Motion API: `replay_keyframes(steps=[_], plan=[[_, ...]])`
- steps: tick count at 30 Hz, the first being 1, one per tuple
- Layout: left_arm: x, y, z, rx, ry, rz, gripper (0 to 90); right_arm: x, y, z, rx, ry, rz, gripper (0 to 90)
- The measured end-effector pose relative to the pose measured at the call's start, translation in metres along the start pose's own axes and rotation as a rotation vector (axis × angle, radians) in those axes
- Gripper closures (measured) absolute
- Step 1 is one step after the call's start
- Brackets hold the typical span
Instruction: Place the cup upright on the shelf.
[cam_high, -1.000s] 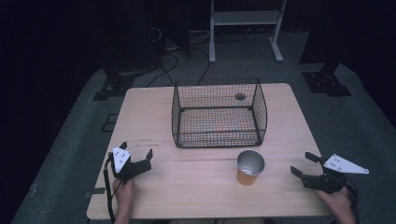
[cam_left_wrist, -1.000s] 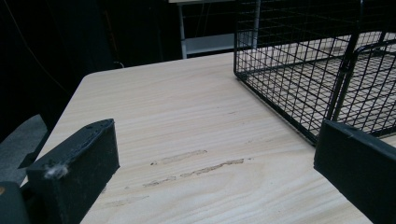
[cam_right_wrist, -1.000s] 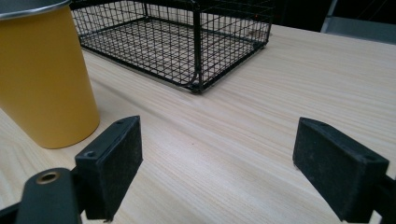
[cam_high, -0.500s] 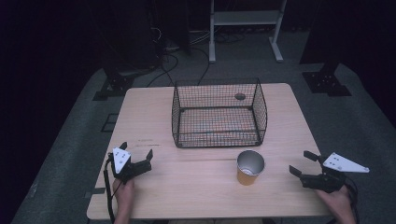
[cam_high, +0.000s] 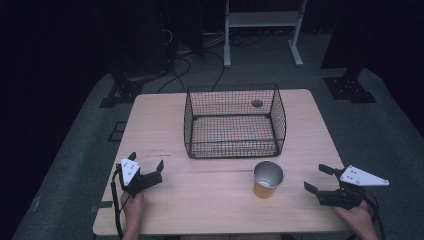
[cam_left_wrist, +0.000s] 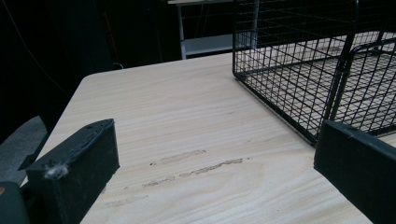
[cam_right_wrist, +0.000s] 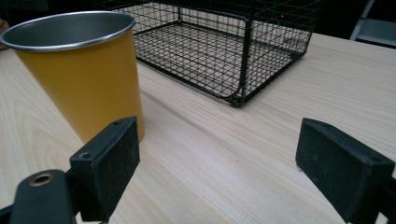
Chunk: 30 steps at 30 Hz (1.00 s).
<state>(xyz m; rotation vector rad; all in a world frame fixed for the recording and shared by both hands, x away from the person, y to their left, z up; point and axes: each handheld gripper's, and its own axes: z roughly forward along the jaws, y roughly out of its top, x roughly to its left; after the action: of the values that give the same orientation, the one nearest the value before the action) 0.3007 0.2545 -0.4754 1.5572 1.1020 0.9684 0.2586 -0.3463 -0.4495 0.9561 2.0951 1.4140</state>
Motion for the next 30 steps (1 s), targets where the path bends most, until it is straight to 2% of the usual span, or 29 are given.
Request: replay_keyframes(steps=[8,14,23,30], plan=[[0.0,0.0,0.0,0.0,0.001,0.0,0.0,0.008,0.002,0.0,0.003,0.02,-0.016,12.8],[0.0,0.0,0.0,0.0,0.001,0.0,0.0,0.019,0.005,0.002,0.007,0.05,-0.038,12.8],[0.0,0.0,0.0,0.0,0.0,0.001,0.0,0.035,0.009,0.009,0.013,0.092,-0.079,12.1],[0.0,0.0,0.0,-0.001,0.0,0.004,0.0,0.042,0.01,0.015,0.033,0.115,-0.084,10.6]])
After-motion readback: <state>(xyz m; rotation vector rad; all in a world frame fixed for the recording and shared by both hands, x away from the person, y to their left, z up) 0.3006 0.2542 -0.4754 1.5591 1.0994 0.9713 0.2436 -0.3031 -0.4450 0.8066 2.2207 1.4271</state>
